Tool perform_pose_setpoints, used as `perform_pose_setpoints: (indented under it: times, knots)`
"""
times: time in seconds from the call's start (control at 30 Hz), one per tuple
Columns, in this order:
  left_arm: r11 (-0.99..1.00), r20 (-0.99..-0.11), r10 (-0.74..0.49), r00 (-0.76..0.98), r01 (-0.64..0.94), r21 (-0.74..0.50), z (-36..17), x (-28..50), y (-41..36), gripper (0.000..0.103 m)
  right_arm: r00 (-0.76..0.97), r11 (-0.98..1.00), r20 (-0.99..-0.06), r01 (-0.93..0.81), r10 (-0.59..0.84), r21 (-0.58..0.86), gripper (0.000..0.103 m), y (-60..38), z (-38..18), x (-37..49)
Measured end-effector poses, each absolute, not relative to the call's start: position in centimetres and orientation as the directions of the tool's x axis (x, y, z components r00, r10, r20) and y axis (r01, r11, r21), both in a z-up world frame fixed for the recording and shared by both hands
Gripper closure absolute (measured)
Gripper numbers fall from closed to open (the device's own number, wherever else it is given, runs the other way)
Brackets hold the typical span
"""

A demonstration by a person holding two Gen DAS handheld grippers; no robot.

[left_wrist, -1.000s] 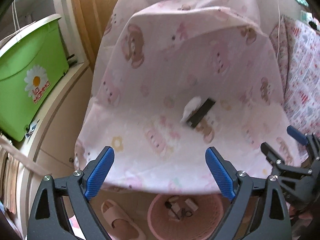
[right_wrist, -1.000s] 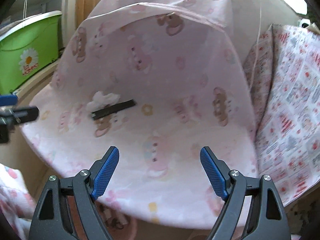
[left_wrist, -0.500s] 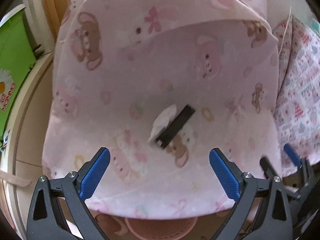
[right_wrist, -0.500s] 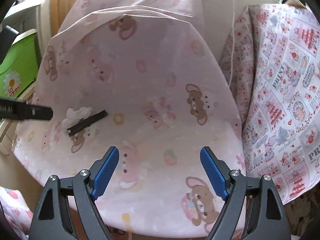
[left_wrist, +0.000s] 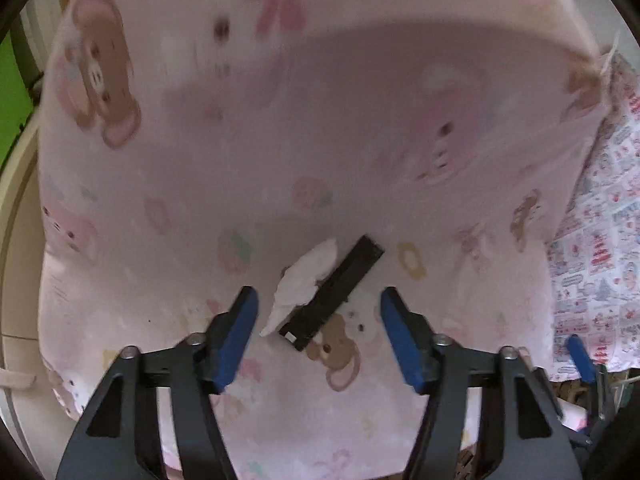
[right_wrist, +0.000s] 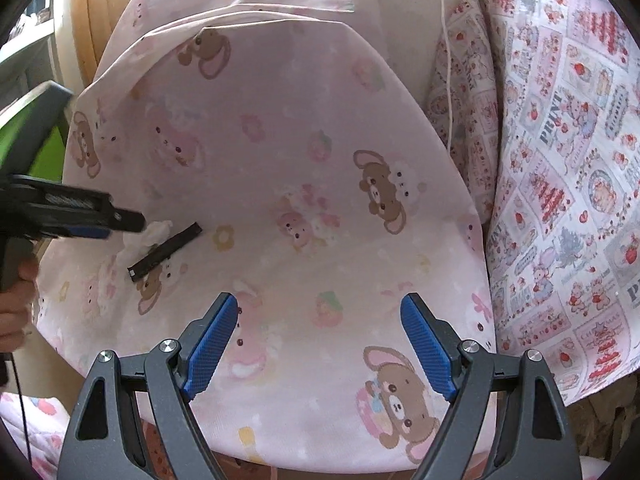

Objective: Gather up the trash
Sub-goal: 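Close the left gripper on the white tissue, then close the right gripper on the black strip while the left gripper holds the tissue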

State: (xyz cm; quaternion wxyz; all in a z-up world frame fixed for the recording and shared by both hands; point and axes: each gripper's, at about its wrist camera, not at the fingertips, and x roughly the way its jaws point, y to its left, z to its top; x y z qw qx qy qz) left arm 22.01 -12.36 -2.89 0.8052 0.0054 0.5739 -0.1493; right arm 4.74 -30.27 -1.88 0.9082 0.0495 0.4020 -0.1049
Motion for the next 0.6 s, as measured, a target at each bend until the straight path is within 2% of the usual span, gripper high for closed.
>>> perform_pose_setpoints:
  times: [0.07, 0.13, 0.2, 0.3, 0.4, 0.5, 0.6]
  knots:
    - [0.960, -0.929, -0.208, 0.307, 0.245, -0.134, -3.6, 22.4, -12.5, 0.053, 0.667, 0.976, -0.728, 0.219, -0.157, -0.010, 0.018, -30.0, -1.5, 4.7]
    - [0.960, -0.923, -0.216, 0.317, 0.242, -0.141, -3.9, 22.9, -12.2, 0.061, 0.677, 0.975, -0.715, 0.218, -0.176, -0.034, 0.018, -29.8, -1.3, 4.6]
    - [0.959, -0.924, -0.238, 0.299, 0.223, -0.175, -4.5, 23.3, -11.7, 0.085, 0.673, 0.972, -0.712, 0.227, -0.199, -0.057, 0.017, -29.8, -1.4, 4.7]
    - [0.957, -0.928, -0.248, 0.277, 0.219, -0.190, -5.1, 23.3, -11.0, 0.101, 0.661, 0.975, -0.730, 0.221, -0.174, -0.031, 0.017, -30.0, -1.6, 5.0]
    - [0.963, -0.920, -0.202, 0.336, 0.239, -0.124, -4.0, 22.4, -10.5, 0.101, 0.660, 0.973, -0.734, 0.230, -0.162, -0.008, 0.017, -30.4, -1.7, 4.9]
    - [0.952, -0.898, -0.265, 0.352, 0.242, -0.187, -2.2, 21.1, -9.1, 0.101, 0.654, 0.973, -0.737, 0.231, -0.170, -0.020, 0.017, -30.3, -2.0, 4.9]
    - [0.945, -0.874, -0.289, 0.390, 0.264, -0.195, -0.1, 19.4, -7.7, 0.101, 0.653, 0.975, -0.738, 0.222, -0.170, -0.028, 0.017, -29.9, -2.4, 5.1]
